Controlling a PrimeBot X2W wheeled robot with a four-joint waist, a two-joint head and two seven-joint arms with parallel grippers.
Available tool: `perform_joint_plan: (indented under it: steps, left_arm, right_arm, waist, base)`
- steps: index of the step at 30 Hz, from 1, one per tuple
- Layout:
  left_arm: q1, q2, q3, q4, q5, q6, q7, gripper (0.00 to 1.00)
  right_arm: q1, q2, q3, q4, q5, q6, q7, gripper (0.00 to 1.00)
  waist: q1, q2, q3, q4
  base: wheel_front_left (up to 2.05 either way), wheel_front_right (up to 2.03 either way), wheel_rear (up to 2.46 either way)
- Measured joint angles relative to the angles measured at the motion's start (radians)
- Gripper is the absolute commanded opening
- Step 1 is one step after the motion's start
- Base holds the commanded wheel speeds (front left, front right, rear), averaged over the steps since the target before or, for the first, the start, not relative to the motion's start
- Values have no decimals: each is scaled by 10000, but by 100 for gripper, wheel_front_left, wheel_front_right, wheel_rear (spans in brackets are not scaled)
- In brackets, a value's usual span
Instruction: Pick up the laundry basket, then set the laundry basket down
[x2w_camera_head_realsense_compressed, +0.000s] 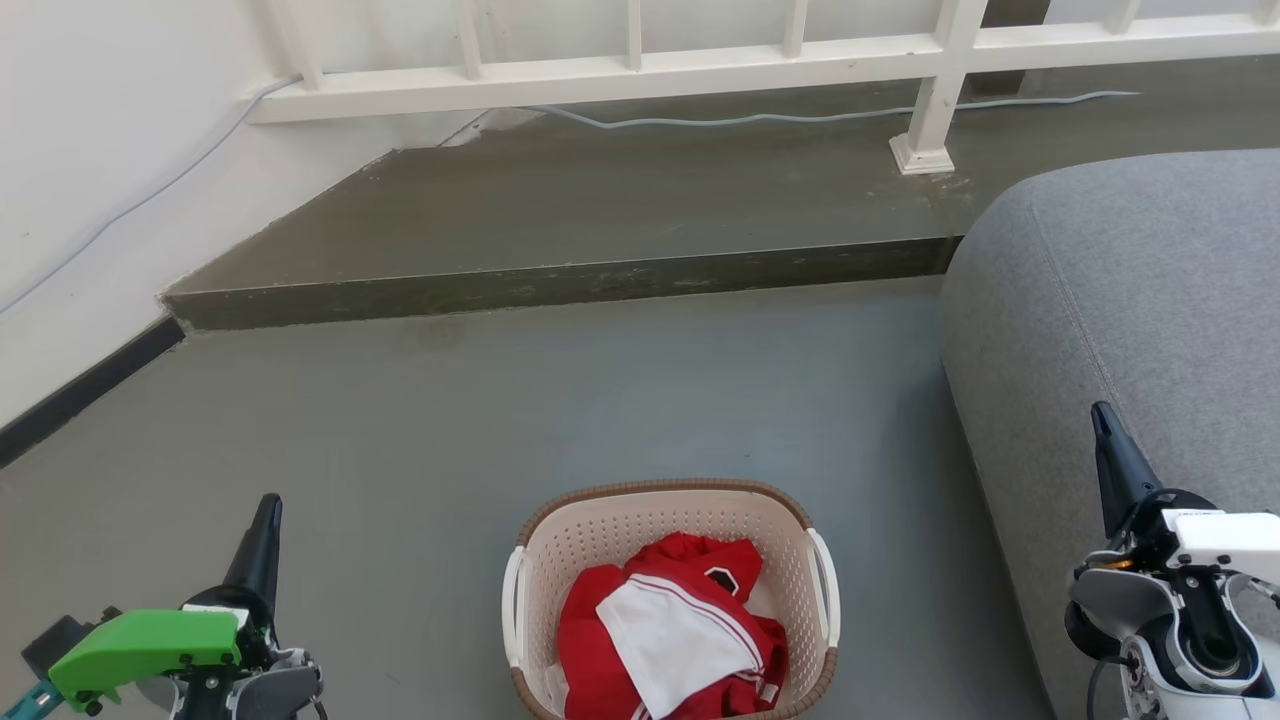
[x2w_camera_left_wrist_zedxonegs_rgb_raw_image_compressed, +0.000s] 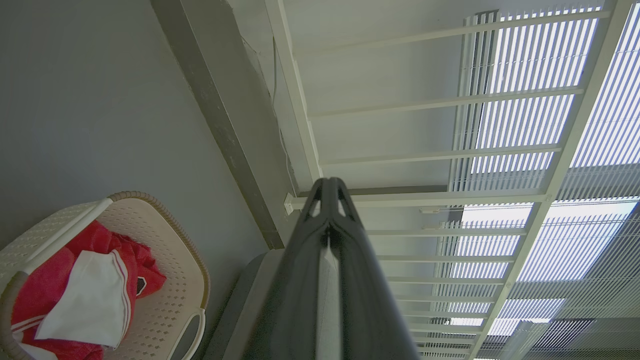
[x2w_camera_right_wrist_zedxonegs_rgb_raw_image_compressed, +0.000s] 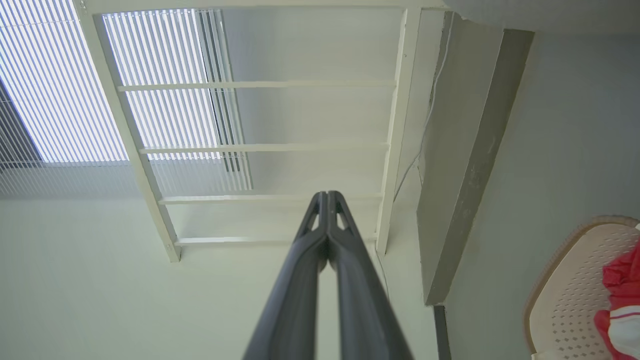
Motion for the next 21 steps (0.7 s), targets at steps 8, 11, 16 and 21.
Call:
perform_joint_plan:
  steps: [8, 11, 16, 21]
  left_arm:
    - [-18, 2, 58, 21, -401, -8, 88, 0]
    - [-21, 2, 61, 21, -403, -8, 88, 0]
    - [-34, 2, 67, 21, -403, -8, 88, 0]
    - [-92, 2, 71, 21, -401, -8, 88, 0]
  right_arm:
    - [-2, 23, -125, 12, 366, 0, 109, 0]
    - [-2, 27, -130, 12, 366, 2, 109, 0]
    - [-2, 31, -134, 12, 366, 2, 109, 0]
    - [-3, 33, -136, 12, 366, 2, 109, 0]
  waist:
    - [0, 0, -6, 0]
    - [0, 0, -6, 1]
    - [0, 0, -6, 1]
    - [0, 0, -5, 1]
  base:
    - [0, 0, 0]
    - [0, 0, 0]
    - [0, 0, 0]
    - [0, 0, 0]
